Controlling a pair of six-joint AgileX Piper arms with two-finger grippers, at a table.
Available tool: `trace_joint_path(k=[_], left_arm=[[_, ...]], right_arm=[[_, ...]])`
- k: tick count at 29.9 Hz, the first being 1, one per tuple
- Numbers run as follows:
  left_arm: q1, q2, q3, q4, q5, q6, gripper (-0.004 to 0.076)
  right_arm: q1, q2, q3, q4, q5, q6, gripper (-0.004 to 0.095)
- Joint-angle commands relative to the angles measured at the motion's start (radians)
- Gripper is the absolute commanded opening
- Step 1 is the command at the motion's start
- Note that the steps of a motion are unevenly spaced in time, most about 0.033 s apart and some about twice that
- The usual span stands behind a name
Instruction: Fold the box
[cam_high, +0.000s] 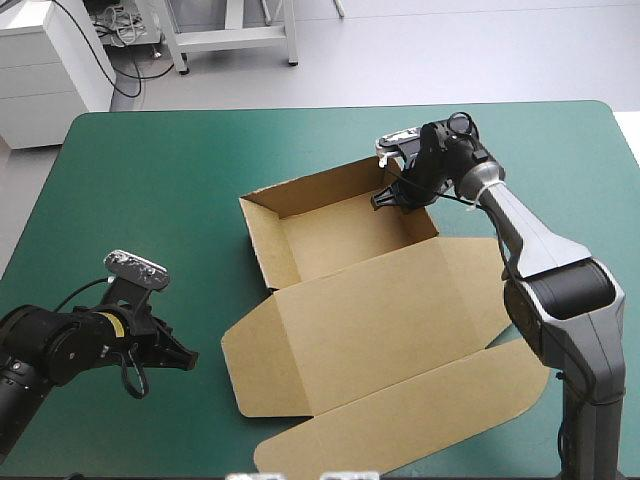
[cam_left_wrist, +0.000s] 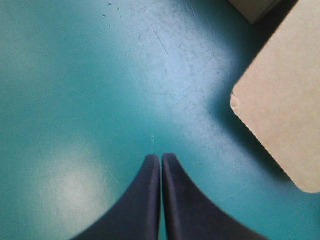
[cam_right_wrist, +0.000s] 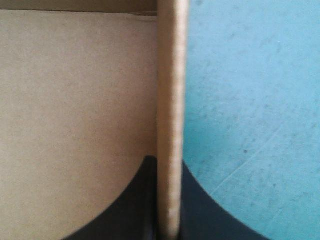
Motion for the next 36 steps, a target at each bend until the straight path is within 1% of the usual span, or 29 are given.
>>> trace_joint_path(k=[1,6,10,15,19,21,24,29,31,32,34,36], left_arm=[[-0.003,-0.011,-0.023,-0.005,-0.035,-0.01,-0.0008],[-0.003,-0.011,-0.023,-0.005,-0.032,-0.01,-0.0008],[-0.003,-0.011,-0.023,-0.005,-0.023,-0.01,-0.0008],[-0.003,-0.011,-0.023,-0.005,-0.028,-0.01,-0.0008],[-0.003,-0.011,-0.023,-0.005,-0.043,-0.01,-0.0008],[-0.003,-0.011,-0.023,-0.005,-0.043,-0.01,-0.0008],[-0.003,-0.011,-0.023,0.005,-0.043,-0.01,-0.0008],[-0.003,-0.011,-0.023,0.014,-0.041,-0.01,-0.0008],[-0.003,-0.011,-0.023,0.017,-0.043,-0.01,-0.0008],[-0.003,-0.011,-0.023,0.019,-0.043,-0.01,-0.0008],[-0.003,-0.011,-0.023,0.023,-0.043,-0.002,-0.0008],[-0.003,-0.011,-0.023,0.026,-0.043,-0.004,-0.0008]], right_arm=[[-0.012,-0.062,-0.085,-0.082,-0.034,-0.009,-0.0022],[-0.086,-0.062,-0.2,-0.102,-0.056,-0.044,-0.0022],[-0.216,-0.062,-0.268,-0.151,-0.054,-0.009,-0.0022],[-0.426,-0.055,-0.273,-0.095,-0.039,-0.013,-0.0017],[-0.568,-0.036,-0.273,-0.035,-0.02,-0.013,-0.0017],[-0.638,-0.02,-0.272,-0.025,-0.01,-0.013,-0.0017],[-0.707,0.009,-0.272,-0.021,0.006,-0.022,-0.0017],[-0.774,0.046,-0.272,-0.002,0.039,-0.043,-0.0008],[-0.786,0.053,-0.266,0.003,0.043,-0.054,0.0039],[-0.789,0.055,-0.262,0.005,0.039,-0.064,0.0084],[-0.791,0.063,-0.262,0.003,0.037,-0.066,0.0201],[-0.791,0.066,-0.262,0.005,0.033,-0.066,0.0367]])
